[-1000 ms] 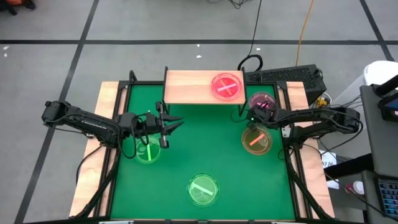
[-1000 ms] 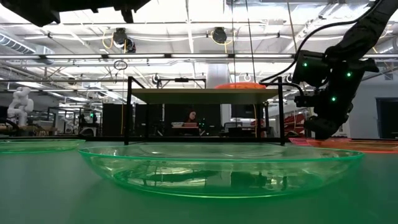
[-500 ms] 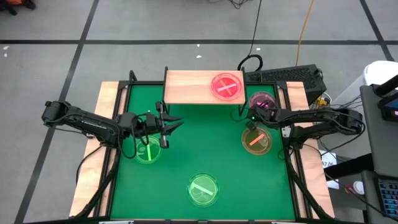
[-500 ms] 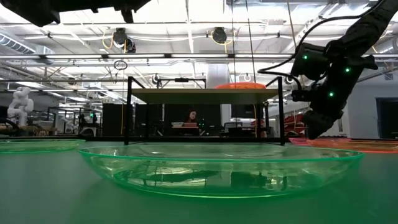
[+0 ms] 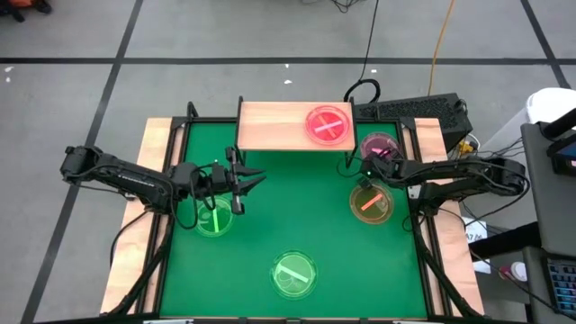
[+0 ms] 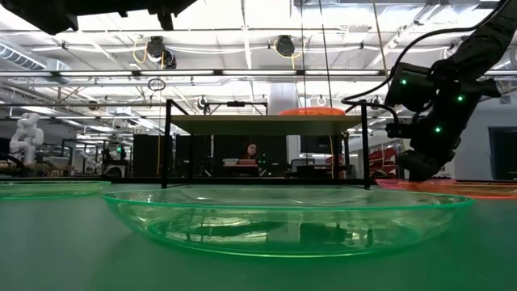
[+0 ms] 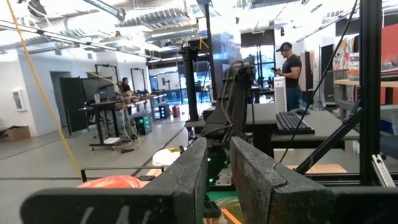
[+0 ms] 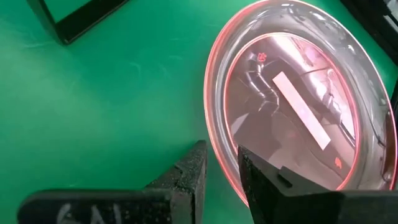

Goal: Place and stack plates onto a shelf
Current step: Put the pink plate on the shelf

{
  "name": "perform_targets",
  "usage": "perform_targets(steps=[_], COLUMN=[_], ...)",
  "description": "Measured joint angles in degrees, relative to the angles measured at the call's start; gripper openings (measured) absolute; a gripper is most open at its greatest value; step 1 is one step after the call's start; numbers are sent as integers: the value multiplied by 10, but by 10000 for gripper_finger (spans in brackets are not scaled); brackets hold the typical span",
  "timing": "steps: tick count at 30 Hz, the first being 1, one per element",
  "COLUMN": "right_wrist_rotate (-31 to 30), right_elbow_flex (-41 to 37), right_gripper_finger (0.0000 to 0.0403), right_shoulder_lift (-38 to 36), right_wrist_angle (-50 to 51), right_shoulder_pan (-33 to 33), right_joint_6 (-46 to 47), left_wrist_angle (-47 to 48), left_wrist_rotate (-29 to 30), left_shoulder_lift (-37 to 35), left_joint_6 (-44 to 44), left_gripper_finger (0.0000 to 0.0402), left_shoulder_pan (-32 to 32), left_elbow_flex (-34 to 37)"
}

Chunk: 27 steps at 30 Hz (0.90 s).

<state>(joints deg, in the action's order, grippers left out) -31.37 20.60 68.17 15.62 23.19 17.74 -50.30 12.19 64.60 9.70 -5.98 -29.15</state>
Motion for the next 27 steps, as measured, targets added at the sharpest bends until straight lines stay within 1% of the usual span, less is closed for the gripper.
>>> perform_targets(steps=[3,9,11,14,16,20,23,27], right_wrist_rotate=[-1,-1,0,14,15,17,17,20], right_elbow_flex=[-6,-6,-6,-6,-7,-7,1,14], right_gripper_finger=[77,73,59,21,6,4,2,1], right_shoulder_lift=[0,0,0,0,1,1,-3,-29], right_wrist_angle=[-17,-15,-14,-16,-23,-38,-30,-18], right_shoulder_pan=[9,18,18,18,18,18,19,14], right_joint_6=[-3,-4,-6,-16,-24,-24,-24,-24], left_wrist_angle=[0,0,-1,-1,-1,-2,-2,-2], left_wrist_rotate=[0,0,0,0,0,0,0,0], left_shoulder_lift=[0,0,0,0,0,0,0,0], left_joint_6=[2,2,1,1,1,1,1,1], left_gripper_finger=[78,78,78,78,78,78,78,78], left_shoulder_pan=[0,0,0,0,0,0,0,0], left_elbow_flex=[0,0,0,0,0,0,0,0])
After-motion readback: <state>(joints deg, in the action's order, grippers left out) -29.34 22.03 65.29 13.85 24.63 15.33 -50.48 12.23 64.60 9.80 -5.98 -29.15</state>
